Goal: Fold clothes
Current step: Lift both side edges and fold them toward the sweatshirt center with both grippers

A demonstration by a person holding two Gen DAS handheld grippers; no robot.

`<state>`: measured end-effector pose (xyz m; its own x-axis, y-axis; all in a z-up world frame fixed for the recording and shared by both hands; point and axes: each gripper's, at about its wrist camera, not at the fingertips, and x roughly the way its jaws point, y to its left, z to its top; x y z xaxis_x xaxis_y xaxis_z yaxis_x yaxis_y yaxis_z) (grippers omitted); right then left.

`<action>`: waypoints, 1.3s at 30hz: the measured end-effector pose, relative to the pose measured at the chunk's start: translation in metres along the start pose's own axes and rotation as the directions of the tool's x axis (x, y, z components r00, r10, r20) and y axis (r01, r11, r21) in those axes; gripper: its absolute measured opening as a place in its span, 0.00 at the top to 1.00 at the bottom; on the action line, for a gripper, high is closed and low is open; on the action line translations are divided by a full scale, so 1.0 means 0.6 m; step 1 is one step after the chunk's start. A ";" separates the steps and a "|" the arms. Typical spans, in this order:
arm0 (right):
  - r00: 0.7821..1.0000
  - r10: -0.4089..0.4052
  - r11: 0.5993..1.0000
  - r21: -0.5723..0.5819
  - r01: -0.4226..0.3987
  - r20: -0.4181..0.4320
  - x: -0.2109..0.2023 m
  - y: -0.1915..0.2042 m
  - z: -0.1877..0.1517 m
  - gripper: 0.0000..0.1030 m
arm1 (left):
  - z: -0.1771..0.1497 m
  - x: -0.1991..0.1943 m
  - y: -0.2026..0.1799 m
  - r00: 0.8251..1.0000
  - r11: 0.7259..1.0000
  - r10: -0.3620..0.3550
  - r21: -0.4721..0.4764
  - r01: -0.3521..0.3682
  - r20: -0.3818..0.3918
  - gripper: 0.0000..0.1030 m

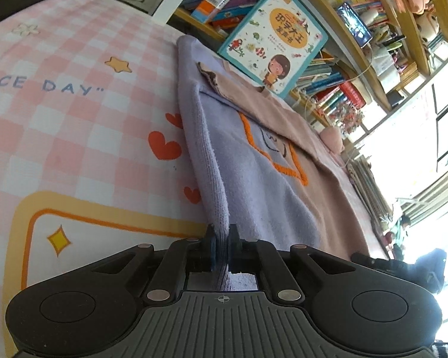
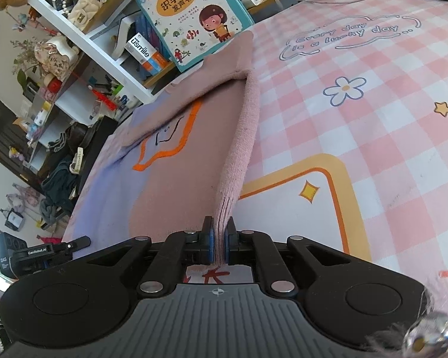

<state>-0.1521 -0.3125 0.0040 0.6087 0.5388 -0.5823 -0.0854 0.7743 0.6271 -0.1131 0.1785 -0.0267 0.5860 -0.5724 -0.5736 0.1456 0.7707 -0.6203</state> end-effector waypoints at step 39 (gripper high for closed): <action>0.872 0.275 0.934 0.104 -0.343 0.405 0.161 -0.007 0.316 0.94 | 0.236 0.108 0.030 0.853 0.920 -0.217 -0.193 0.341 0.475 0.95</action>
<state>0.0565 -0.3267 0.0432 0.8270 0.5479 -0.1258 -0.2062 0.5038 0.8388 0.0403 0.1950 0.0007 0.8469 -0.5221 -0.1010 0.1798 0.4597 -0.8697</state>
